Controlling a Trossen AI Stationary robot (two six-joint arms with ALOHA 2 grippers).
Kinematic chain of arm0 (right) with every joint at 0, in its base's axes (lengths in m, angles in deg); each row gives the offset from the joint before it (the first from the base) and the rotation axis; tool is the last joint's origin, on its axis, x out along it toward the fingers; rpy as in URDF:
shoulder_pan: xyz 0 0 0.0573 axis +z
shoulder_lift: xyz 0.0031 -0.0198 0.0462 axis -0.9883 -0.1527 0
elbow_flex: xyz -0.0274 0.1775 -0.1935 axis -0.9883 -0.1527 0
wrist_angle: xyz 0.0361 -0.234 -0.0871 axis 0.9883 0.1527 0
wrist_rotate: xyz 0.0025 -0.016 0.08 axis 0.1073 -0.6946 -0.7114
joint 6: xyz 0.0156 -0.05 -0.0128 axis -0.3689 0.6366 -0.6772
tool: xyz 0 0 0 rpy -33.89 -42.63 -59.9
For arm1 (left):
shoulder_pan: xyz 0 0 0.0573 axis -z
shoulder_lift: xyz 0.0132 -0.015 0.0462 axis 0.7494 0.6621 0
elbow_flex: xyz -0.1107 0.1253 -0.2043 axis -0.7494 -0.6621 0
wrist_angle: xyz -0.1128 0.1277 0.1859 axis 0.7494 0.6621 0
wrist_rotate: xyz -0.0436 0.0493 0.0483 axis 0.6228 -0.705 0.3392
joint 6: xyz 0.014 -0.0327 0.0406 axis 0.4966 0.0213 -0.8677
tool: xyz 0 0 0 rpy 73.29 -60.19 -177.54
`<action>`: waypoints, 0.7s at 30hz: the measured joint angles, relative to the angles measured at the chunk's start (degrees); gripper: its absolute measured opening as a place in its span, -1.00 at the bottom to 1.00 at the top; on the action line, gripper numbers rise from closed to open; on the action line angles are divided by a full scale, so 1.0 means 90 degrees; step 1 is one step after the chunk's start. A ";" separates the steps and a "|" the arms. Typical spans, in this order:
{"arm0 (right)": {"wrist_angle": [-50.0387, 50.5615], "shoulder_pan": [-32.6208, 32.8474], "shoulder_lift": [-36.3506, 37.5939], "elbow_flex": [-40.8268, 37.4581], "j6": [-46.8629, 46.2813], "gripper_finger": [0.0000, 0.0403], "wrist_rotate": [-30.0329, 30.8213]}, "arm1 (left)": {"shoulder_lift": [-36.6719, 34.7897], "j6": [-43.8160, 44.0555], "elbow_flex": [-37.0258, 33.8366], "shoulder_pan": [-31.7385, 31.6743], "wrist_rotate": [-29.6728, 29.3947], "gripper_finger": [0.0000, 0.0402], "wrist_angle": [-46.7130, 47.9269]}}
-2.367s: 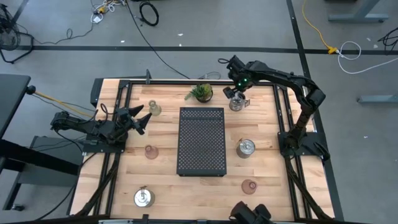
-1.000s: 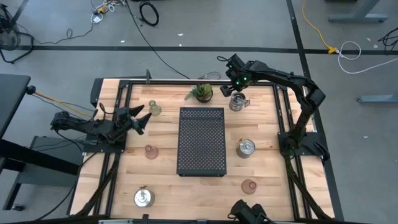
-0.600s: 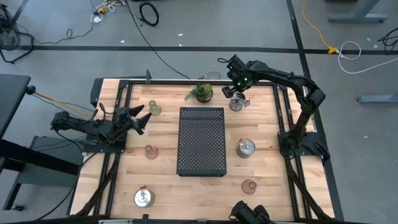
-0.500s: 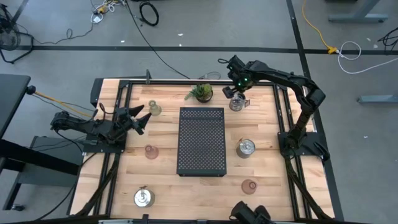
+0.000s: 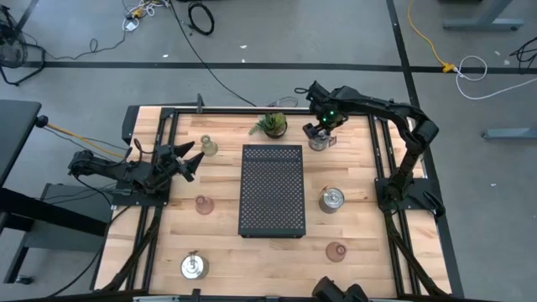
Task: Pick & Place candle stick holders
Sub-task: Put the top scented candle can on the shelf
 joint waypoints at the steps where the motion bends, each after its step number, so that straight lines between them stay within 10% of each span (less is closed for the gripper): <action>1: -0.0043 -0.0002 -0.0002 -0.0078 0.0002 0.99 -0.0045 | 0.0000 -0.0002 0.0000 -0.0002 0.0000 0.88 0.0000; 21: -0.0239 0.0100 -0.0002 -0.0200 -0.0079 0.99 0.0115 | -0.0002 0.0000 0.0000 -0.0002 0.0002 0.88 0.0000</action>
